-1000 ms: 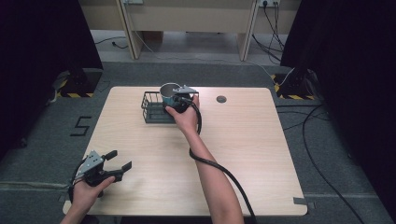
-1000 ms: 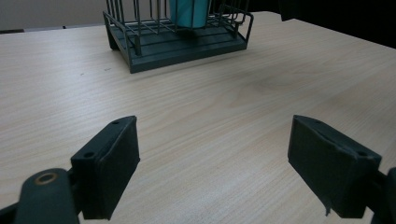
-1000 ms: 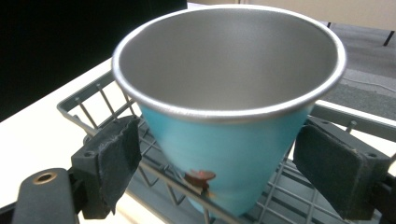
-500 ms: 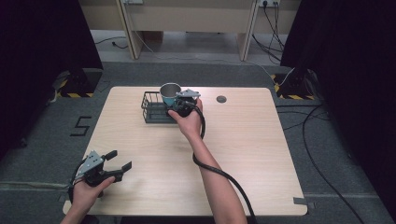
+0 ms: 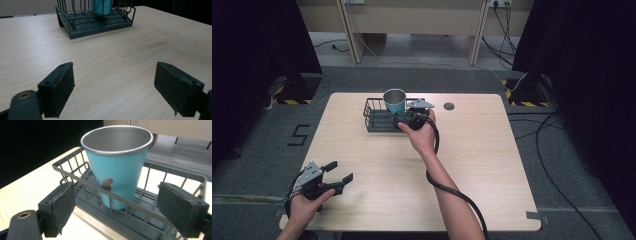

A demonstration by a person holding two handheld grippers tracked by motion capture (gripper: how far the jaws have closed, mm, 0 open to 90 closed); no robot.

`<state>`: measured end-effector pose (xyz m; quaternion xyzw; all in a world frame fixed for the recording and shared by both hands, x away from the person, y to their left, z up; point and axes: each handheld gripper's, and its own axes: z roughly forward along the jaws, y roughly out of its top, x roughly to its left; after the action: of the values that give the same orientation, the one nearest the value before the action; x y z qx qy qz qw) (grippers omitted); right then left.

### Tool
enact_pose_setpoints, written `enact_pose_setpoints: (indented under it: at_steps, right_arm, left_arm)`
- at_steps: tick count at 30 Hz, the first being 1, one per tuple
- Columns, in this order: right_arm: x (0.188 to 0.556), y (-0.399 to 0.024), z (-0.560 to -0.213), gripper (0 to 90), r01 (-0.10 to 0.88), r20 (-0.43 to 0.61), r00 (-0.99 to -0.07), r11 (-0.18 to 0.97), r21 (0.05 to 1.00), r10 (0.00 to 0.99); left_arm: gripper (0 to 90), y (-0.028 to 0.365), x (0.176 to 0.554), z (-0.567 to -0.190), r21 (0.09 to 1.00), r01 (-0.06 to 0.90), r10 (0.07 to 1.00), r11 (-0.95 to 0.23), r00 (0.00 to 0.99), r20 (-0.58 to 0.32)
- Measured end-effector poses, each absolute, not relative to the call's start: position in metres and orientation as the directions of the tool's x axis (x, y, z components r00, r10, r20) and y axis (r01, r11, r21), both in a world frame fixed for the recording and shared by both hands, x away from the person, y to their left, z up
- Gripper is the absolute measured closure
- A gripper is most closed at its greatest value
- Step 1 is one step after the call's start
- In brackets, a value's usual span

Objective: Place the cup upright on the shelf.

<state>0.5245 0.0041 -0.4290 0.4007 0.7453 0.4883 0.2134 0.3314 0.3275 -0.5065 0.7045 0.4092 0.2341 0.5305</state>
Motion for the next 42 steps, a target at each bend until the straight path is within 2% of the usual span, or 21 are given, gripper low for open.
enact_pose_setpoints:
  at_steps: [14, 42]
  right_arm:
    - [0.497, -0.031, -0.429, 16.0, 0.378, 0.052, -0.608, 0.231, 0.897, 0.792]
    - [0.424, -0.131, -0.463, 16.0, 0.412, 0.058, -0.552, 0.211, 0.887, 0.832]
  left_arm:
    - [15.8, 0.328, 0.331, -0.507, 0.939, 0.327, 0.827, -0.104, 0.553, -0.101]
    - [15.7, 0.328, 0.331, -0.508, 0.935, 0.338, 0.828, -0.106, 0.550, -0.105]
